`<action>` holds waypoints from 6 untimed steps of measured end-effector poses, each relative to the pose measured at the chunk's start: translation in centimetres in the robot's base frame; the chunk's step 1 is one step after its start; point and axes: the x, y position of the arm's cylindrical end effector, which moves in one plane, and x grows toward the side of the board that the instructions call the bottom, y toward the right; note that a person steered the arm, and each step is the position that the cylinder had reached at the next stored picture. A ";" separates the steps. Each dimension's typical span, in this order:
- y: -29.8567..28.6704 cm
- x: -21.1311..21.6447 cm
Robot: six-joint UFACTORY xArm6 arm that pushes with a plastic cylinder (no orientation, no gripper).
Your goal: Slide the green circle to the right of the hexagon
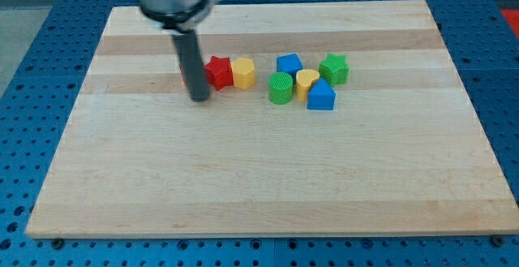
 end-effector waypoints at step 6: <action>10.7 0.1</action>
